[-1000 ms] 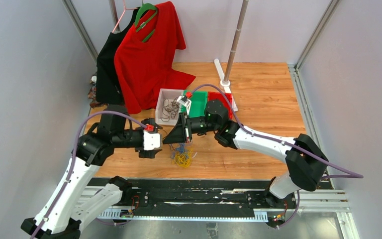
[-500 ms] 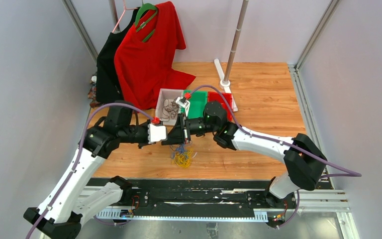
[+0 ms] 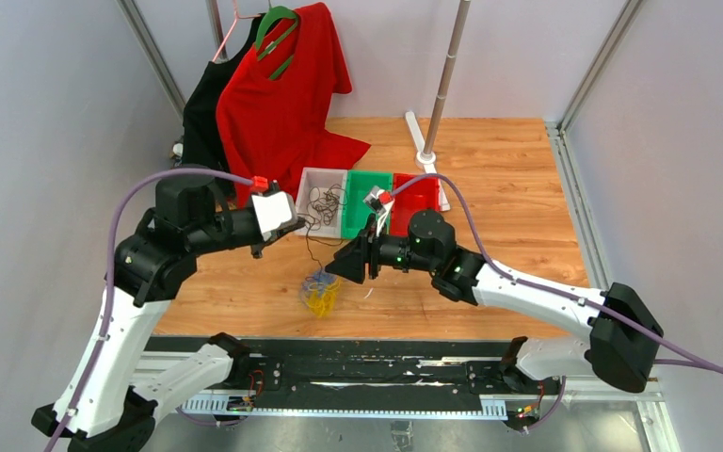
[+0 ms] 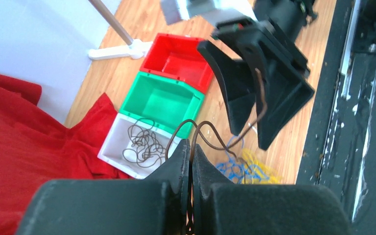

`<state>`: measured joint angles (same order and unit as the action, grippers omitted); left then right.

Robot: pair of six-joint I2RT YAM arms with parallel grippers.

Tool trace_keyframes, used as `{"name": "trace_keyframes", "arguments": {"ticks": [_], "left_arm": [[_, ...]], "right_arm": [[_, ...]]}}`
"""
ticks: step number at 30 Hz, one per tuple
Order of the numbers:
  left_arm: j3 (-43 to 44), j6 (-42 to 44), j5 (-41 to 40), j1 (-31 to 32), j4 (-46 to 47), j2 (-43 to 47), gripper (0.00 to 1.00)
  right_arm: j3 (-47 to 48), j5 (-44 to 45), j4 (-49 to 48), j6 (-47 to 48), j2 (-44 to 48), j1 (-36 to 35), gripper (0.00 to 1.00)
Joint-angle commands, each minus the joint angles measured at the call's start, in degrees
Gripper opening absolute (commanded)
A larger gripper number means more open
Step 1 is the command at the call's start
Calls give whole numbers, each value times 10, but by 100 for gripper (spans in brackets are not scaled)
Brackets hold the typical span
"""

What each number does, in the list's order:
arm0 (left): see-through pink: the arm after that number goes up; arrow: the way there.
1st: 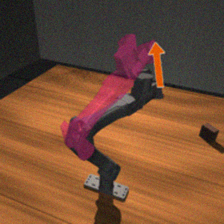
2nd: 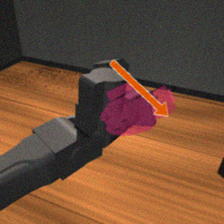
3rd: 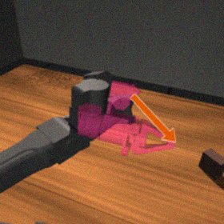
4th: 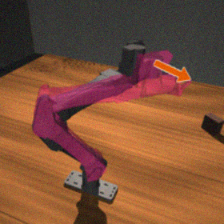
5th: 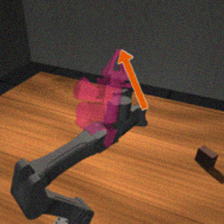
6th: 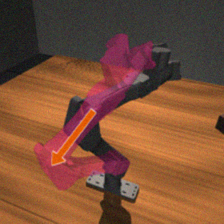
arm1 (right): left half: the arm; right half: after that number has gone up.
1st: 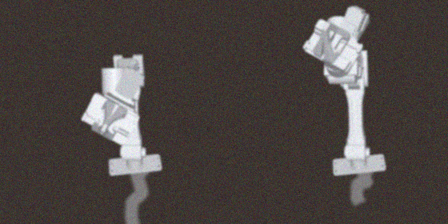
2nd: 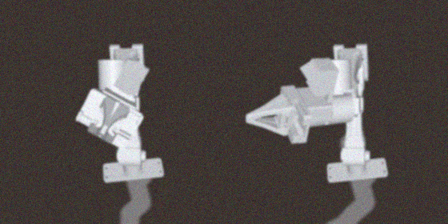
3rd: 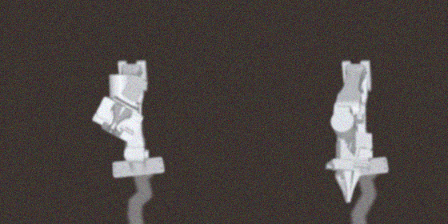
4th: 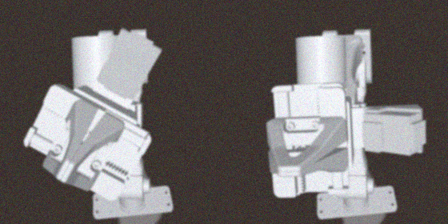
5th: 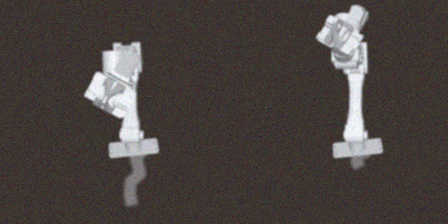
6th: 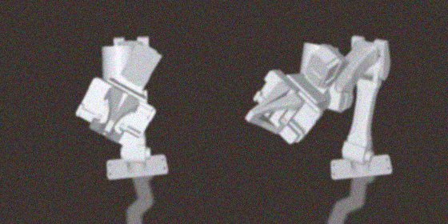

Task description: Untangle the cables

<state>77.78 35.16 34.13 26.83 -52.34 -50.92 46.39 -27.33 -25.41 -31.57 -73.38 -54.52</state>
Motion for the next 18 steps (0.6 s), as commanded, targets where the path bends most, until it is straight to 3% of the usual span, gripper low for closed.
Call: {"name": "trace_keyframes", "arguments": {"ticks": [1,4,12,18], "left_arm": [[62,-84,16,2,15,-28,1],[93,-103,25,2,15,-37,1],[141,-124,24,3,15,-44,0],[176,-147,31,3,15,-57,0]], "right_arm": [[1,132,-13,95,9,-37,50],[14,164,-38,118,-7,-54,51],[51,137,-86,130,-68,-76,50],[75,219,-123,94,-136,-84,46]]}}
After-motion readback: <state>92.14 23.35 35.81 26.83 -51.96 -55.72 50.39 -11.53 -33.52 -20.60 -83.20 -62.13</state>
